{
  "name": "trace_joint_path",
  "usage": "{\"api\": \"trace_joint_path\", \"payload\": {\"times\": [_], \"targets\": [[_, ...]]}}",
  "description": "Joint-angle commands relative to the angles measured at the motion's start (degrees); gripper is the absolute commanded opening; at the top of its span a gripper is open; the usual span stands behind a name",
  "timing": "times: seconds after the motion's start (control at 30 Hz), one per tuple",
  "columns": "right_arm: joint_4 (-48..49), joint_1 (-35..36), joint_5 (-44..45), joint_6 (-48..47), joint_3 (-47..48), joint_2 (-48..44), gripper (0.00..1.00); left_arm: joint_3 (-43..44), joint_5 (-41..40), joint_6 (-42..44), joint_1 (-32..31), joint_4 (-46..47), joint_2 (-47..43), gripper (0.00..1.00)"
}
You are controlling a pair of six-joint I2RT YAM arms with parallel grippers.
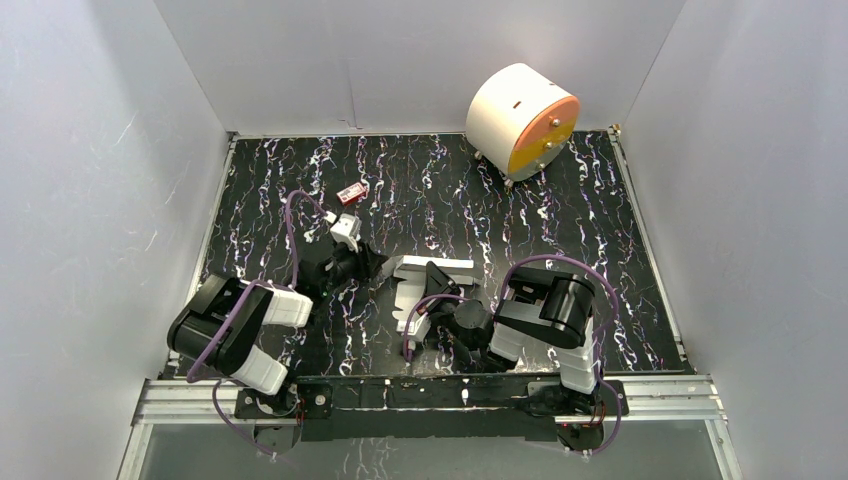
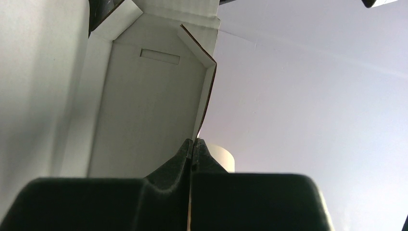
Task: Fold the paper box
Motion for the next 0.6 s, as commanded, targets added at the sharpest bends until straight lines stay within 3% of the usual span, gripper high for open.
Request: {"api": "trace_joint_path", "payload": {"times": [0.0, 0.57], "targets": [[1.93, 0.76, -2.17, 0.19, -0.12, -0.37, 0.0, 0.8, 7.69, 1.29, 0.08, 2.48, -1.26, 0.31], [-0.88, 0.63, -2.78, 0.41, 0.58, -1.58, 0.0, -1.3, 13.4, -0.11, -3.09, 2.35, -3.88, 0.23]]}}
